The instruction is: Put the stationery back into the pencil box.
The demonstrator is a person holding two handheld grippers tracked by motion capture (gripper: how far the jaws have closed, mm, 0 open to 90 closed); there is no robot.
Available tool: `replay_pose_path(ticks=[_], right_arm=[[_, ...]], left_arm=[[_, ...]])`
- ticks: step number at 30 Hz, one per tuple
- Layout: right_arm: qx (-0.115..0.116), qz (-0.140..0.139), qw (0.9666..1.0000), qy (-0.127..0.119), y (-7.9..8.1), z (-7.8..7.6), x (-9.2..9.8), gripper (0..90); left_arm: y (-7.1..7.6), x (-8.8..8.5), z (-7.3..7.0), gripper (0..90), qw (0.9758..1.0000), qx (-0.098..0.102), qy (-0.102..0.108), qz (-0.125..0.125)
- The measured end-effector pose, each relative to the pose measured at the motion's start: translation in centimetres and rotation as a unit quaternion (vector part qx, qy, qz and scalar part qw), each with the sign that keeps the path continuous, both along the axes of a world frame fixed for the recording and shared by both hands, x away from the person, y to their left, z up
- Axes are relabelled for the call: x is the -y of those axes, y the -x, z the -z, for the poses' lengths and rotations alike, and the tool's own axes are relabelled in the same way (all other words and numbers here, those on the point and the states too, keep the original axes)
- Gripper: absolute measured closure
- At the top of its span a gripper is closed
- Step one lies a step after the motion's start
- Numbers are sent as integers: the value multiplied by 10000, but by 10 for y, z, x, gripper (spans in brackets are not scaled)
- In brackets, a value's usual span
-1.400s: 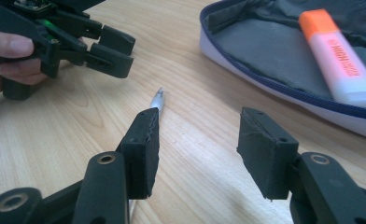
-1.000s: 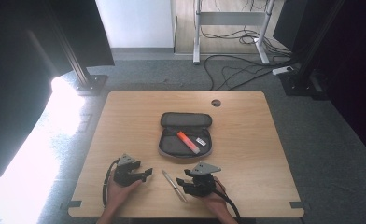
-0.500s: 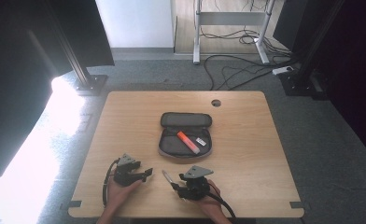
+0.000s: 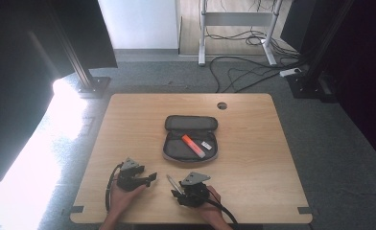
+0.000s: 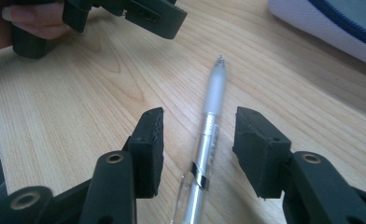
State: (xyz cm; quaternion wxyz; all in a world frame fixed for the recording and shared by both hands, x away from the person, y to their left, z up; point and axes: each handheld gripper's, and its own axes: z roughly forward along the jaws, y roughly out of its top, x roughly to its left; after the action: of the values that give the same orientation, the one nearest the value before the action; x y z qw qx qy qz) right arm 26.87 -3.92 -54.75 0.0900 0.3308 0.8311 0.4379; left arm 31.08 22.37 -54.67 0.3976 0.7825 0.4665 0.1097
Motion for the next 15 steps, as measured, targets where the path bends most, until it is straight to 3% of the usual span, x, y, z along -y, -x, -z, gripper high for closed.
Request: replay_pose_path(ticks=[8,15], right_arm=[[55,-5,9997,230,1,3,-4,594],[275,45,9984,487,4,4,-6,672]], left_arm=[[0,0,0,311,10000,-5,1,1],[0,0,0,311,10000,0,8,-2]])
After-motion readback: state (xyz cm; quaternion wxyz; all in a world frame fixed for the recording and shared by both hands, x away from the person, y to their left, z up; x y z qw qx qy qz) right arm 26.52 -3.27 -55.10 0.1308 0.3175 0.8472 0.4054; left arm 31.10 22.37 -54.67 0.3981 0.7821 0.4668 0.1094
